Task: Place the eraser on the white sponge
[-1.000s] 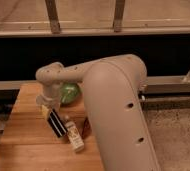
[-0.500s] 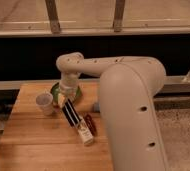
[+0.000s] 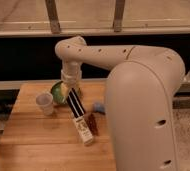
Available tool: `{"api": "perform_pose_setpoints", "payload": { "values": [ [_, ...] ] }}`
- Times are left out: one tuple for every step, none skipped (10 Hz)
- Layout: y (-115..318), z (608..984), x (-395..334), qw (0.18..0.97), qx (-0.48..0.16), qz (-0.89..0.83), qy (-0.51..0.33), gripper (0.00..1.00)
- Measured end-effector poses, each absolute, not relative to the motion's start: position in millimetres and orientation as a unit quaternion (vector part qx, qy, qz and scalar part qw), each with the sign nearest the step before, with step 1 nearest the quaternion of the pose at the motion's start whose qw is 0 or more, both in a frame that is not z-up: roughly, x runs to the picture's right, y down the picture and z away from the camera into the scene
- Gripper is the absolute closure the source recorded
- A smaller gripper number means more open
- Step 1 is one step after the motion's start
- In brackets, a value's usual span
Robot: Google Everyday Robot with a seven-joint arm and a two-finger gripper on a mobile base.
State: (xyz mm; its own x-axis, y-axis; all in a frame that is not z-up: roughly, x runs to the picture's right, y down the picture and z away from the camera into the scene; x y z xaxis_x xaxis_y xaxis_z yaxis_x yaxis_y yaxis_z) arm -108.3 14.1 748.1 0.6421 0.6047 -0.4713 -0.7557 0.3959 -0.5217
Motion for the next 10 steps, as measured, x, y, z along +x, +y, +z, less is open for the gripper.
{"api": "perform_pose_setpoints", "payload": {
  "values": [
    [12.2,749.6,-99.7,0.824,-0.369,0.417,0.102,1.0],
    [12.9,753.4,-83.6,0.817,-0.374,0.427,0.101,1.0],
    [18.2,760.7,-64.9,0.809,-0.383,0.437,0.092,1.0],
    [25.8,769.4,-46.4,0.801,-0.394,0.445,0.077,1.0],
    [33.7,777.5,-26.5,0.792,-0.405,0.452,0.058,1.0],
    [37.6,780.6,-21.7,0.789,-0.41,0.455,0.046,1.0],
    [38.4,781.5,-19.8,0.788,-0.411,0.456,0.044,1.0],
    [37.8,781.2,-20.6,0.788,-0.411,0.456,0.043,1.0],
    [38.0,781.1,-23.6,0.789,-0.412,0.454,0.043,1.0],
    [38.4,780.4,-25.2,0.789,-0.413,0.453,0.042,1.0]
  ]
}}
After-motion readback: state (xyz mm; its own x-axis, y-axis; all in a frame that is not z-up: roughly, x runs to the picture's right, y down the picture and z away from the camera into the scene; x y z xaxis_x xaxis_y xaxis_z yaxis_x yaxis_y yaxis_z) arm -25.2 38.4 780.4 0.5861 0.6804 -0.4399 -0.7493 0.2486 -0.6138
